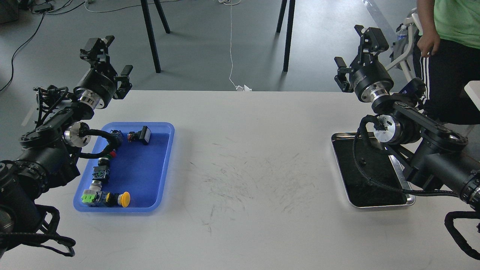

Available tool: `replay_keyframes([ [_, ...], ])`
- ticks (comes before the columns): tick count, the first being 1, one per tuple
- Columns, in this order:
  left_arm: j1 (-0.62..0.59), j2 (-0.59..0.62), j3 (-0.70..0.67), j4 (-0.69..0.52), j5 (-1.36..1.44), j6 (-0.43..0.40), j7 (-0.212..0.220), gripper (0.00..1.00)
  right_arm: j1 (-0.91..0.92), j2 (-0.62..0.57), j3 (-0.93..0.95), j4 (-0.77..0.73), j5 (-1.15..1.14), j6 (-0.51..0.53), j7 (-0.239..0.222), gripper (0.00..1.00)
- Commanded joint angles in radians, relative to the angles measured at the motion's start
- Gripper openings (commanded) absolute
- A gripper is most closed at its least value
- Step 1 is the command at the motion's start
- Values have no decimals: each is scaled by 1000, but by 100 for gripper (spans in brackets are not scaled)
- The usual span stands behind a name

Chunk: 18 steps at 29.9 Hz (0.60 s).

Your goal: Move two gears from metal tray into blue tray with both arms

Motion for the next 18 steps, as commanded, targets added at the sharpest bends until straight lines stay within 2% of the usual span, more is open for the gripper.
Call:
replay_keyframes([
  [1,3,-4,1,-1,1,0,0,98,1,0,0,-1,0,-1,0,99],
  [18,4,-13,3,-1,2,0,0,98,1,-2,0,-1,0,-1,0,99],
])
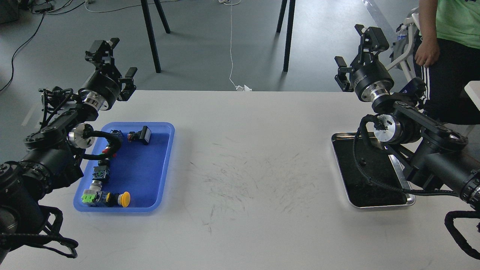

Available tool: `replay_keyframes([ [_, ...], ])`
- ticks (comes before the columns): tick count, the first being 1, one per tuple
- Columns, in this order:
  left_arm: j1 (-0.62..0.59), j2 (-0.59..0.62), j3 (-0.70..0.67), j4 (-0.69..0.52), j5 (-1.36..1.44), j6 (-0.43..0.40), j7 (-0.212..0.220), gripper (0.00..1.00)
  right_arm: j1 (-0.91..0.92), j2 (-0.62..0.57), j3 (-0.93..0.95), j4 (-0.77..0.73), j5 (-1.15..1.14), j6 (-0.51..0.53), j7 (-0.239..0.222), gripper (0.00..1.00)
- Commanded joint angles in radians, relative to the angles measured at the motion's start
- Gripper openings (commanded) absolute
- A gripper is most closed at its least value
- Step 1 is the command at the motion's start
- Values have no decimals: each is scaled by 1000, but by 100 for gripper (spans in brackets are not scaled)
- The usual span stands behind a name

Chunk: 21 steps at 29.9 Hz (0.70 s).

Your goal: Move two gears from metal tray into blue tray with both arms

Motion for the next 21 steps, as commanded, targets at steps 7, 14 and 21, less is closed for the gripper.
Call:
replay_keyframes([
  [7,4,5,0,0,2,0,0,98,0,0,-2,0,0,0,-2,99],
  [14,1,5,1,0,2,0,0,98,-2,-2,-2,2,0,2,-3,99],
  [21,1,12,-9,0,-2,0,0,98,-9,-12,27,-5,15,3,-5,99],
])
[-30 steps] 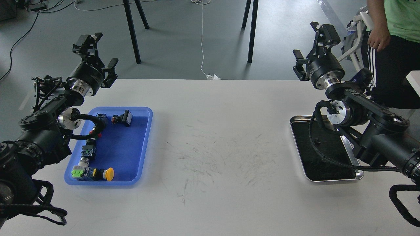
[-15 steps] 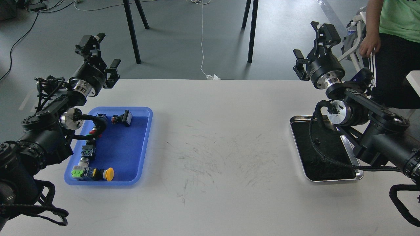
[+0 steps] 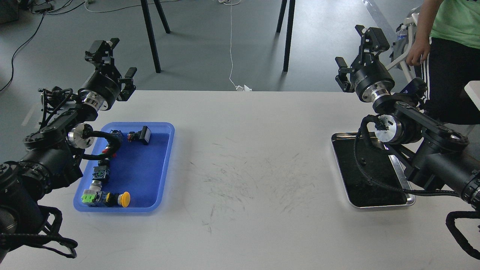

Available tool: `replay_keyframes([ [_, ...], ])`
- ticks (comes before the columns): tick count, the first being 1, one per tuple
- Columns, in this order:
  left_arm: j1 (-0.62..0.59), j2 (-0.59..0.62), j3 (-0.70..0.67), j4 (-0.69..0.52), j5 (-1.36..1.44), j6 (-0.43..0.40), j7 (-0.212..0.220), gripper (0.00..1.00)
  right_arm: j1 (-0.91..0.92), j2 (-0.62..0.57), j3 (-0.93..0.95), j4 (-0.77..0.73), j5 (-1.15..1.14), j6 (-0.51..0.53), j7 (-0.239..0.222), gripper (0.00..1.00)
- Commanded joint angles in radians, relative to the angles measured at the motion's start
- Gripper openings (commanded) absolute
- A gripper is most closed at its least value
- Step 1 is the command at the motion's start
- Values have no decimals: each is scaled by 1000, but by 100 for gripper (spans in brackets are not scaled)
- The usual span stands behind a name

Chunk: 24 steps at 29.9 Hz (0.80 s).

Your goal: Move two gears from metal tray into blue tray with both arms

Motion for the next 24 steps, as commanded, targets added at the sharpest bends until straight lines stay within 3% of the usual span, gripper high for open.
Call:
replay_keyframes([
  [1,0,6,-7,0,-2,0,0,98,-9,-1,27,-5,22,0,0,99],
  [24,-3,12,-12,2,-5,0,0,98,-35,8,61,-9,45,2,0,99],
])
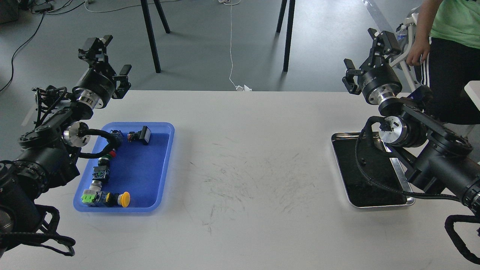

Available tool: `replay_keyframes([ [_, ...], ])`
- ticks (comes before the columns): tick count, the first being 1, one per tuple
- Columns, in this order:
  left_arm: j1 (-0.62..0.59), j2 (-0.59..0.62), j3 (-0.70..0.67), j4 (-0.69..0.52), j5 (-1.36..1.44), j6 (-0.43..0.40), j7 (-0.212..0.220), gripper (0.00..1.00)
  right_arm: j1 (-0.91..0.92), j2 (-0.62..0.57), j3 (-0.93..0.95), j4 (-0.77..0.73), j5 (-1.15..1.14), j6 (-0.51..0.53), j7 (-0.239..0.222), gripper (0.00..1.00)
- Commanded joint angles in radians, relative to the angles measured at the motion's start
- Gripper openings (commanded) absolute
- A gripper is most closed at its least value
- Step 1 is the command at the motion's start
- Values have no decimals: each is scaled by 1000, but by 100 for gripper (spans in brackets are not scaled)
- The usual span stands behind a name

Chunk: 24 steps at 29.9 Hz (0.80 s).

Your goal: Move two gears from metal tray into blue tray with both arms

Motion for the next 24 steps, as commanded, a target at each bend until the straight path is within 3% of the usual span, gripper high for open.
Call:
replay_keyframes([
  [1,0,1,0,1,0,0,0,98,2,-1,-2,0,-1,1,0,99],
  [9,0,1,0,-1,0,0,0,98,15,-17,-22,9,0,7,-9,99],
  [13,-1,2,2,-1,0,0,0,98,23,-72,-70,23,-1,13,-40,99],
  [20,-1,2,2,-1,0,0,0,98,124,-216,-324,147,-4,28,-87,99],
  [24,0,2,2,-1,0,0,0,98,201,-291,-476,170,-7,83,-141,99],
])
